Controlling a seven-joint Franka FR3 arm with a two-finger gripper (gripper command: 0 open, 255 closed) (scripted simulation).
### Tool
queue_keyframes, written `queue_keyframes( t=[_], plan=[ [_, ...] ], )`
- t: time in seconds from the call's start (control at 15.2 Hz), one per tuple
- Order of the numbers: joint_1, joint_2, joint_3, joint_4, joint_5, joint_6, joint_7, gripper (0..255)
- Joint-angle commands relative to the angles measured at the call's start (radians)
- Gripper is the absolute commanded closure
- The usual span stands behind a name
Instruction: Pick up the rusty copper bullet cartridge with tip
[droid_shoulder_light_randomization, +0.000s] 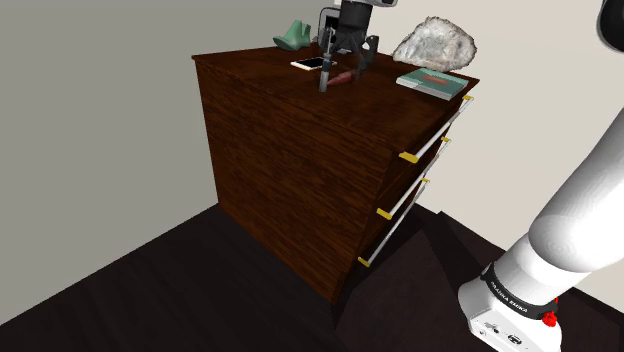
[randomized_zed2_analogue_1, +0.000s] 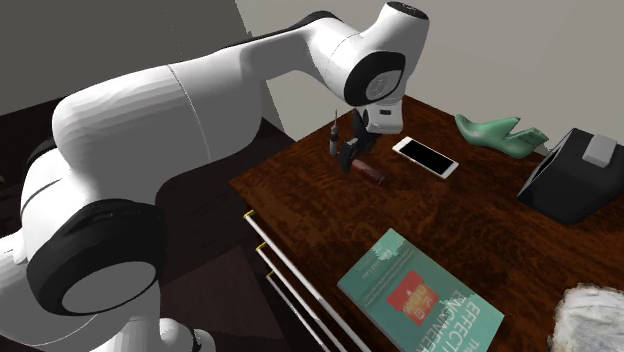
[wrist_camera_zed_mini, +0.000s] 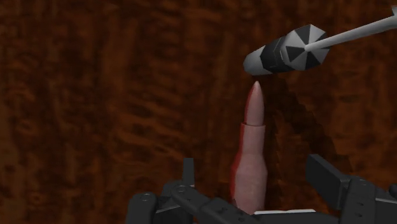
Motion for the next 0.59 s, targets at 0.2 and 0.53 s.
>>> queue_keyframes(
  t=[0.2, 0.53],
  plan=[
    [0.0, 0.001, -0.001, -0.033, 0.0, 0.034, -0.002, 255],
    [0.0, 0.002, 0.0, -0.032, 0.0, 0.034, -0.002, 255]
  ],
)
